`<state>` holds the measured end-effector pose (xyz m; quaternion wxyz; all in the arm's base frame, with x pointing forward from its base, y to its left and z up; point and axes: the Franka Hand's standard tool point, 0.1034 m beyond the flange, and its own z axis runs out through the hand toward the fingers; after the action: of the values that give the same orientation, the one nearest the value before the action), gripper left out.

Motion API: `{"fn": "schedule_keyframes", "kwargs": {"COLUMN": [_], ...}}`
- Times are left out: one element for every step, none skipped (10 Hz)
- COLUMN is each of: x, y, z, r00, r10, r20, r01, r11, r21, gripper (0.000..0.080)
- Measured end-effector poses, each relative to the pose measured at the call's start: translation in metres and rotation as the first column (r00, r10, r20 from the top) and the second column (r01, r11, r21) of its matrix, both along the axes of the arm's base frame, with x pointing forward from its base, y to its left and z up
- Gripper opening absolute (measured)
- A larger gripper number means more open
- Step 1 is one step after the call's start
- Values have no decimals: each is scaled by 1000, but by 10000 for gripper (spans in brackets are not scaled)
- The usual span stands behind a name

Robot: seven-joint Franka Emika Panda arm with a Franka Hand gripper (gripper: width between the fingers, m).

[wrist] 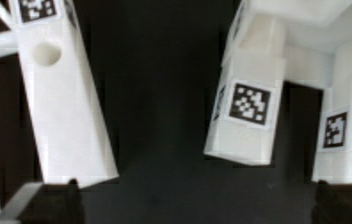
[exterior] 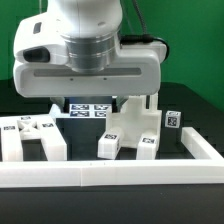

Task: Assemble chair

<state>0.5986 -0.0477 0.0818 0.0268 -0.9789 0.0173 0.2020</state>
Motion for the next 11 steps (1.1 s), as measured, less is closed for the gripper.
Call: {"fn": "schedule_keyframes", "kwargs": {"x": [-3,-8,-18,-19,-24,-26,-26,-28,-39,-50,-54], "y": [-7,-13,-17,-23,-26,-26,-26,-29,-44,-61,-73], "z": [-1,-1,2,3,2,1,0,0,-1,-3,-4], "r00": [997,988,979,959,935,935,935,932,918,910,888], "r10": [16,15,9,11,12,12,12,42,128,183,271], "r20": [76,156,202,284,355,356,356,359,376,372,372], "r01": [-16,-13,-6,-1,8,9,9,-23,-120,-183,-281], "r11": [1000,1000,1000,999,998,998,998,998,992,982,959], "r21": [-2,-13,-18,-36,-55,-56,-56,-56,-45,-35,-29], "gripper": [649,649,649,649,649,649,649,649,649,649,649]}}
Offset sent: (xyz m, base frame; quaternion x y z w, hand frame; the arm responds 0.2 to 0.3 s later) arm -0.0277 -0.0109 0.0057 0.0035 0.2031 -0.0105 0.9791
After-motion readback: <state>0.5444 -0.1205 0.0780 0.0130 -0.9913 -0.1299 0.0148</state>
